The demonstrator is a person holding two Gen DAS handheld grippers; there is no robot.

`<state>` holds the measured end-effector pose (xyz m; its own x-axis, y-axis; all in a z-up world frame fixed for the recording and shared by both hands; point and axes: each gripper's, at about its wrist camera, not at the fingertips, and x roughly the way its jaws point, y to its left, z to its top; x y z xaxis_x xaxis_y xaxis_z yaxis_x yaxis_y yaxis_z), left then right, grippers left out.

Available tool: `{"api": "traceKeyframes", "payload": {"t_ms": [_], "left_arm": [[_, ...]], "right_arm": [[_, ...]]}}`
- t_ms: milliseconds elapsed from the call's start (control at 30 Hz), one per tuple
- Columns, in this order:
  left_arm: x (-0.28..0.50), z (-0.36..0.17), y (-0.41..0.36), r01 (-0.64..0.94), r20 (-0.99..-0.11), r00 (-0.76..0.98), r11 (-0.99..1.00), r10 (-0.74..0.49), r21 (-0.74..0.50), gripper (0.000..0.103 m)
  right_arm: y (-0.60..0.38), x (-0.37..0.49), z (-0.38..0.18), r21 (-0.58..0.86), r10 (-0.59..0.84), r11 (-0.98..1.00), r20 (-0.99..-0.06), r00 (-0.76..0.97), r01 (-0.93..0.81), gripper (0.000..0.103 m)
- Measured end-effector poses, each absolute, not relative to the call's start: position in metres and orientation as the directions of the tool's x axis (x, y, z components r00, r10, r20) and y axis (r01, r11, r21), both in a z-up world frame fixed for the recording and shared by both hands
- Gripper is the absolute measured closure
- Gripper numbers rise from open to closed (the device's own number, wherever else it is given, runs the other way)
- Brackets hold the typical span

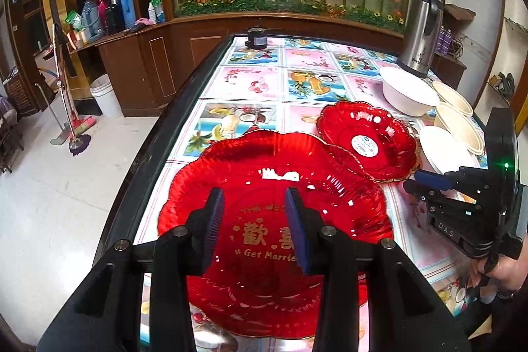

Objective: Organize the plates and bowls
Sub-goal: 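Carry the large red plate and lower it onto the table, open left tool, then grasp the small red plate with white sticker using the left tool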

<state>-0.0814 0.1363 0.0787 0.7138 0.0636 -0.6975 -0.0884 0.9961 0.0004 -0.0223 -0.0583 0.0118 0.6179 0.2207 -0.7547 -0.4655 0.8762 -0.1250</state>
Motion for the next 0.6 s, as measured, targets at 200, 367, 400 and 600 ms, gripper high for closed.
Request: {"api": "traceKeyframes", "payload": {"t_ms": [200,367,400,600], "left_arm": [[-0.069,0.082,0.122,-0.032,-0.717,0.697,0.999,0.015,-0.011,0.067],[-0.053,0.09,0.11,0.034,-0.753,0.654,0.997,-0.079,-0.075,0.067],[-0.047,0.093,0.106,0.048,-0.764,0.639,0.995,-0.094,-0.083,0.067],[-0.012,0.104,0.086,0.093,-0.804,0.577,0.989,-0.144,-0.111,0.055]], "right_arm": [[-0.08,-0.011,0.013,-0.091,0.204,0.905,-0.765,0.61,-0.416,0.081],[-0.099,-0.006,0.023,0.138,0.371,0.889,-0.777,0.509,-0.437,0.081],[-0.102,-0.005,0.028,0.175,0.403,0.879,-0.771,0.493,-0.444,0.081],[-0.111,0.012,0.062,0.308,0.499,0.85,-0.73,0.467,-0.427,0.08]]}}
